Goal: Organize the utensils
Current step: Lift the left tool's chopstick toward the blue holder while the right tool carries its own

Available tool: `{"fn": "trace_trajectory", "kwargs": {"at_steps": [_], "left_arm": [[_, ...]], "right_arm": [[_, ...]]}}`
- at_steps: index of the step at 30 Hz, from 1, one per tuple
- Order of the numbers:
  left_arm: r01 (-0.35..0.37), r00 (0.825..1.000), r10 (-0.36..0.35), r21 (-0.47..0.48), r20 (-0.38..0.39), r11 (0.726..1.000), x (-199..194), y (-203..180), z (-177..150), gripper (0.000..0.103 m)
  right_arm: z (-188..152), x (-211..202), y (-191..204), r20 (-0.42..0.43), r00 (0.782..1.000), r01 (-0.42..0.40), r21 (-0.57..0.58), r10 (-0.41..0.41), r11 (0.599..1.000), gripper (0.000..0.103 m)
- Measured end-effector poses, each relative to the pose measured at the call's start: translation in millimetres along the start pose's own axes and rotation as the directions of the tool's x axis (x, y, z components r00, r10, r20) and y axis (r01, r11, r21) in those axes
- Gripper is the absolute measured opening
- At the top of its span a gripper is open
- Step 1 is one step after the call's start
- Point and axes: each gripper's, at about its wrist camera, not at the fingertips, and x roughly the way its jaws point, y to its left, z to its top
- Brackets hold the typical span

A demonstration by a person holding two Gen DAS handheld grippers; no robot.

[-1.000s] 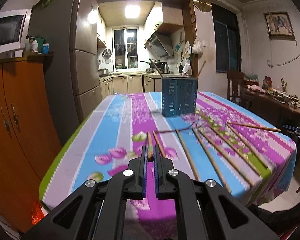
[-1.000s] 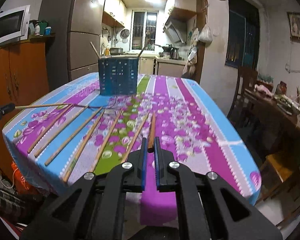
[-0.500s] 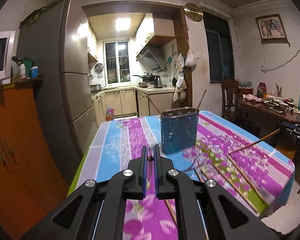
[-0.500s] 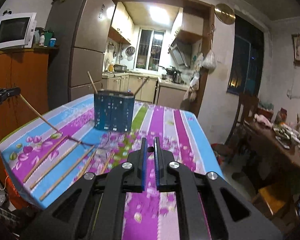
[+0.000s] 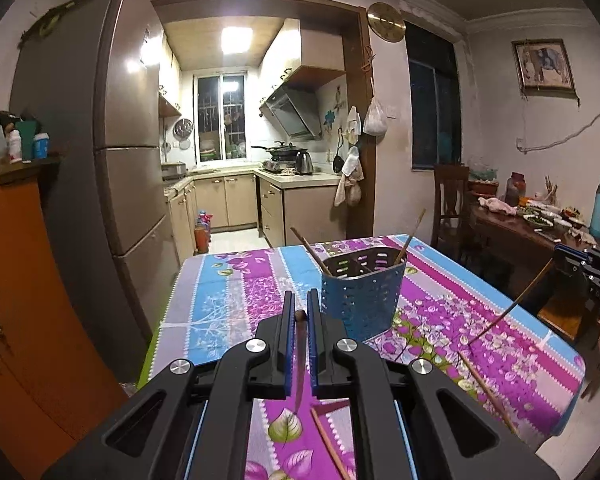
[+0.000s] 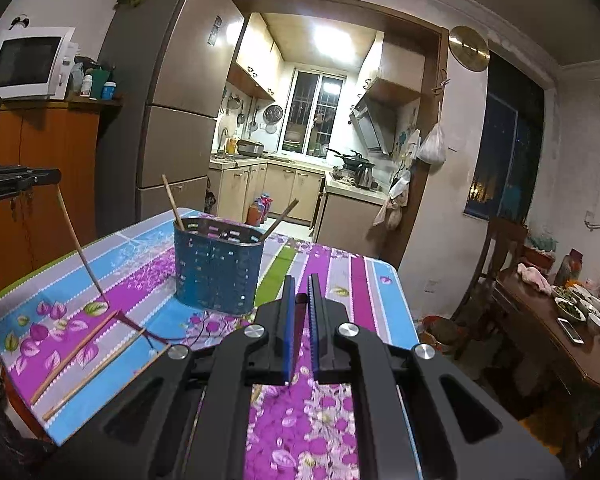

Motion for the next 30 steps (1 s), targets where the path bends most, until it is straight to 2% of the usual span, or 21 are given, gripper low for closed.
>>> {"fn": "trace_trajectory", "kwargs": {"at_steps": [11, 30], "left_arm": [[0.016, 1.0, -0.016, 0.007, 0.008, 1.0, 13.1, 6.4, 23.6, 0.007], [0.046, 0.999, -0.046, 0.017, 0.026, 0.999, 4.0, -3.7, 31.2, 0.007]], "right_arm": [[20.9, 20.2, -5.6, -0.004, 1.0, -0.025, 0.013, 0.025, 1.0, 0.005], [42.2, 9.7, -0.1, 0.046, 0.998, -0.04, 0.002, 0.04, 0.999, 0.005]]}}
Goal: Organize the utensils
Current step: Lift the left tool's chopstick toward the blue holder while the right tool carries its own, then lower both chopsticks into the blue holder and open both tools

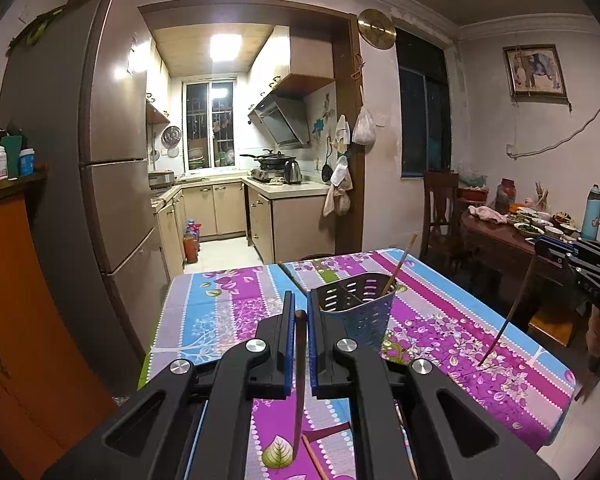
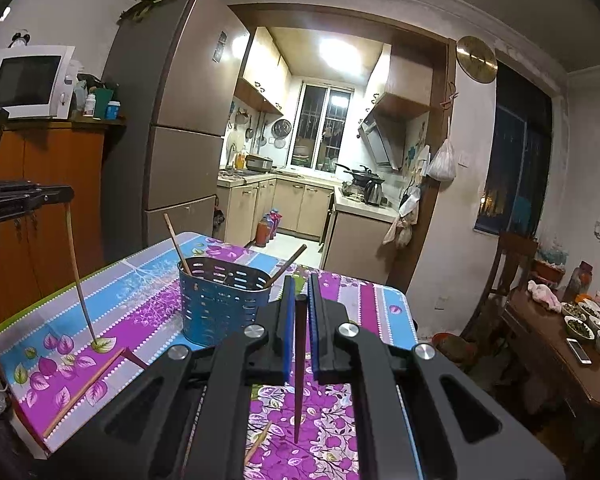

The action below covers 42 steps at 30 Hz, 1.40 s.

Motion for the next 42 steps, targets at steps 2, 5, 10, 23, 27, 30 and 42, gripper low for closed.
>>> {"fn": "trace_trajectory", "kwargs": {"at_steps": [2, 5, 10, 23, 27, 30, 42], "left_arm": [[0.006, 1.0, -0.006, 0.001, 0.004, 1.0, 0.6, -1.6, 1.5, 0.007], [0.029, 1.0, -0.029, -0.003, 0.009, 1.0, 3.9, -7.2, 7.1, 0.007], [0.073, 0.997, -0.073, -0.006, 0.021, 0.997, 17.5, -19.6, 27.7, 0.007], [0.082, 0.977, -0.066, -0.069, 0.205, 0.994, 61.6, -33.9, 145.0, 0.007], [0.076, 0.972, -0.053, -0.092, 0.23, 0.993, 82.0, -35.7, 159.5, 0.007], [0.054, 0.974, -0.032, -0.093, 0.225, 0.994, 104.8, -35.1, 160.8, 0.007], [0.044, 0.996, -0.034, -0.132, 0.08, 0.99, 180.6, -18.0, 105.6, 0.007]], "right_arm": [[1.9, 2.0, 1.1, -0.001, 1.0, -0.009, 0.005, 0.009, 1.0, 0.005], [7.2, 10.9, 1.3, -0.007, 0.999, -0.037, 0.02, 0.037, 0.999, 0.005], [23.2, 23.9, 6.2, 0.002, 0.997, -0.075, 0.029, 0.075, 0.997, 0.005], [124.6, 64.9, -0.8, 0.155, 0.982, -0.125, 0.094, 0.11, 0.988, 0.005], [137.7, 93.2, -2.8, 0.179, 0.978, -0.13, 0.134, 0.105, 0.982, 0.005], [140.5, 114.8, -5.2, 0.185, 0.977, -0.135, 0.177, 0.102, 0.975, 0.005], [97.3, 189.1, -4.0, 0.069, 0.986, -0.168, 0.307, 0.154, 0.937, 0.005]]}}
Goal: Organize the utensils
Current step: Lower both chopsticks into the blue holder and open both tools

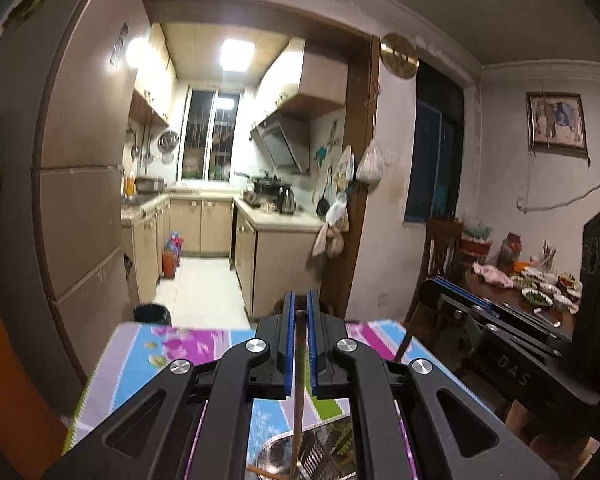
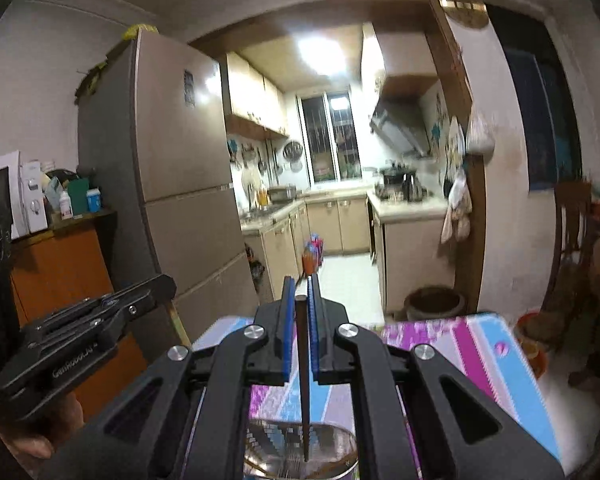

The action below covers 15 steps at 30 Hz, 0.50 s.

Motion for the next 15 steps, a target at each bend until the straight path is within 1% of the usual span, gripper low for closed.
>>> {"fn": "trace_trajectory", "kwargs": {"at_steps": [3, 6, 9, 13, 15], "left_arm": [[-0.007, 0.999, 0.007, -0.004, -0.046, 1.0, 14.0, 1.9, -21.3, 0.007], [-0.023, 0.996, 0.023, 0.003, -0.081, 1.0, 25.8, 1.5, -35.8, 0.007], [-0.037, 0.995, 0.038, 0.019, -0.095, 0.999, 30.7, -0.2, -46.7, 0.007], [-0.058, 0.993, 0.061, 0.035, -0.1, 0.998, 32.6, -2.8, -58.2, 0.007], [-0.081, 0.992, 0.086, 0.059, -0.088, 0.995, 30.1, -5.8, -62.9, 0.007]], "right_arm": [[-16.0, 11.4, -5.8, -0.058, 0.998, -0.014, 0.041, 0.016, 0.999, 0.005], [-30.7, 19.4, -7.2, -0.1, 0.995, -0.01, 0.052, 0.016, 0.999, 0.005], [-43.4, 24.4, -6.8, -0.134, 0.991, -0.005, 0.053, 0.012, 0.999, 0.005], [-49.8, 23.6, -5.3, -0.135, 0.991, 0.007, 0.052, 0.0, 0.999, 0.005], [-49.5, 22.2, -4.3, -0.133, 0.991, 0.011, 0.039, -0.006, 0.999, 0.006]]}}
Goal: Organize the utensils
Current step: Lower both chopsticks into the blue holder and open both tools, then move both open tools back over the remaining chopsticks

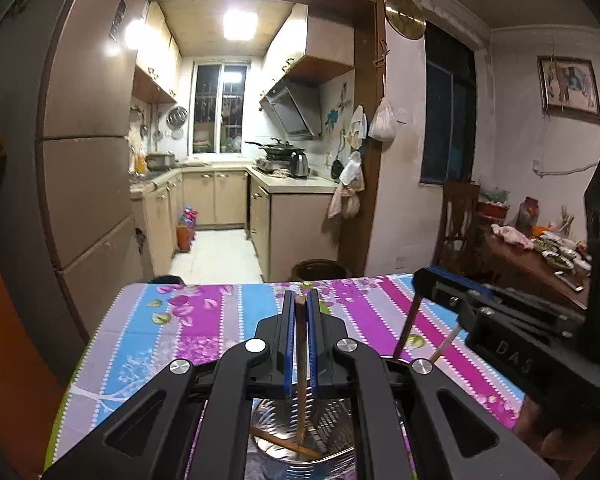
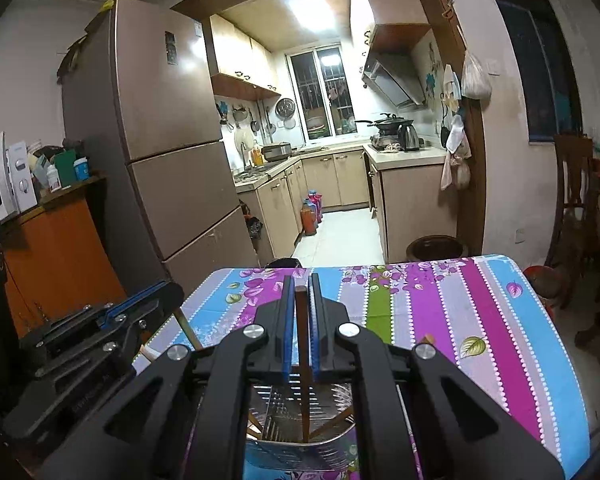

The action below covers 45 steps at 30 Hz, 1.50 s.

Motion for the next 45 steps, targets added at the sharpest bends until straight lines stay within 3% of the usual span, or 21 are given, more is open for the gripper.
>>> {"fn": "trace_trajectory", "kwargs": {"at_steps": [3, 6, 13, 20, 23, 26, 32, 35, 41, 45], "left_arm": [[-0.024, 1.0, 0.024, 0.011, 0.008, 1.0, -3.6, -2.2, -2.0, 0.007], [-0.055, 0.998, 0.054, 0.021, 0.018, 0.998, -9.2, -2.6, -2.1, 0.007], [-0.139, 0.988, 0.134, 0.058, 0.08, 0.989, -36.6, -1.4, 4.1, 0.009], [-0.2, 0.971, 0.187, 0.08, 0.15, 0.977, -79.7, -3.5, 3.5, 0.01], [-0.227, 0.961, 0.208, 0.088, 0.183, 0.97, -98.9, -5.6, -2.2, 0.02], [-0.256, 0.951, 0.229, 0.113, 0.209, 0.96, -118.3, -8.0, -11.4, 0.022], [-0.274, 0.947, 0.24, 0.144, 0.213, 0.951, -162.3, 1.5, -36.9, 0.023], [-0.277, 0.948, 0.247, 0.139, 0.2, 0.951, -187.4, 15.7, -56.1, 0.028], [-0.283, 0.955, 0.271, 0.103, 0.118, 0.954, -240.8, 50.4, -113.7, 0.032], [-0.277, 0.961, 0.276, 0.088, 0.028, 0.957, -265.9, 62.9, -161.0, 0.035]], "right_arm": [[2.6, -7.8, -0.8, 0.014, 1.0, 0.015, -0.013, -0.015, 1.0, 0.006], [8.6, -20.8, -5.7, 0.041, 0.999, 0.036, -0.014, -0.035, 0.999, 0.015], [23.5, -44.7, -27.2, 0.08, 0.993, 0.087, -0.003, -0.087, 0.996, 0.023], [20.2, -73.0, -36.0, 0.102, 0.989, 0.108, -0.011, -0.106, 0.994, 0.023], [11.4, -86.1, -38.6, 0.095, 0.99, 0.107, -0.016, -0.105, 0.994, 0.025], [-4.0, -104.5, -39.2, 0.095, 0.99, 0.107, -0.022, -0.104, 0.994, 0.041], [-39.3, -145.3, -42.9, 0.063, 0.991, 0.122, -0.055, -0.119, 0.991, 0.05], [-64.7, -169.9, -50.3, 0.033, 0.99, 0.138, -0.082, -0.136, 0.987, 0.055], [-123.2, -214.6, -65.7, -0.043, 0.98, 0.188, -0.135, -0.196, 0.973, 0.067], [-166.7, -243.2, -77.6, -0.099, 0.973, 0.2, -0.102, -0.21, 0.974, 0.07]]}}
